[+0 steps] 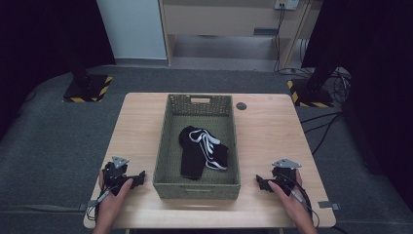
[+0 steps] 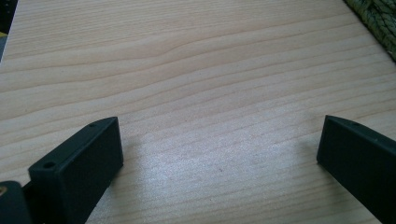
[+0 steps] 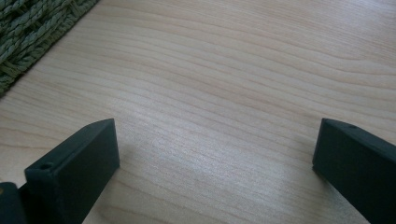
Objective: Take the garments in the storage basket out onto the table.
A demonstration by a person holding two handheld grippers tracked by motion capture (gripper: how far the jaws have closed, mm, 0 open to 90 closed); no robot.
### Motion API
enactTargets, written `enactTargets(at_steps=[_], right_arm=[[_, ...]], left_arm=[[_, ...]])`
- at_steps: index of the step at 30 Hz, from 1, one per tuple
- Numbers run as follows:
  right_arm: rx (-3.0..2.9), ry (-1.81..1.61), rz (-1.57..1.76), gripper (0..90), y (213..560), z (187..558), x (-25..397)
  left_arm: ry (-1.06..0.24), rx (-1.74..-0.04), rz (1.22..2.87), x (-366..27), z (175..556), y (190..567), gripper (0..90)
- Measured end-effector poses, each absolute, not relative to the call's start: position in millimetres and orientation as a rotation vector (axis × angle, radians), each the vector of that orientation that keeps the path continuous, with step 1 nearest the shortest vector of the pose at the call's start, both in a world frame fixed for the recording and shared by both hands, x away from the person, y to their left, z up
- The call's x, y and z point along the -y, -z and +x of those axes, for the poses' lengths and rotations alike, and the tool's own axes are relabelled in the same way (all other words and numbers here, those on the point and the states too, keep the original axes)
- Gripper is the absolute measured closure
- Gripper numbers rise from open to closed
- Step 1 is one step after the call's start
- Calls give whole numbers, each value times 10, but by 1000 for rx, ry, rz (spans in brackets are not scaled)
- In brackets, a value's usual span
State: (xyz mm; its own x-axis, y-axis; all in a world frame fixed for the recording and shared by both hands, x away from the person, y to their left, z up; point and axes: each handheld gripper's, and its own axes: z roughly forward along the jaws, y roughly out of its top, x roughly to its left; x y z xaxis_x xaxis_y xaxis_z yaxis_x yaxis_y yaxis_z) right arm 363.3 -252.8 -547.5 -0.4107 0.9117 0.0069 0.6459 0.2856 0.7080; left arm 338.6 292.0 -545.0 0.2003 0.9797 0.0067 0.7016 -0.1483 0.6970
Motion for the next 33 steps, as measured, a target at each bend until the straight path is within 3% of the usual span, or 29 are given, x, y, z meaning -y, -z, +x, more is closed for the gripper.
enactTargets(at_steps=[33], right_arm=[[-2132, -899, 1436, 19, 5464, 3598, 2513]], left_arm=[[-642, -1562, 1917, -2919, 3387, 5449, 0]])
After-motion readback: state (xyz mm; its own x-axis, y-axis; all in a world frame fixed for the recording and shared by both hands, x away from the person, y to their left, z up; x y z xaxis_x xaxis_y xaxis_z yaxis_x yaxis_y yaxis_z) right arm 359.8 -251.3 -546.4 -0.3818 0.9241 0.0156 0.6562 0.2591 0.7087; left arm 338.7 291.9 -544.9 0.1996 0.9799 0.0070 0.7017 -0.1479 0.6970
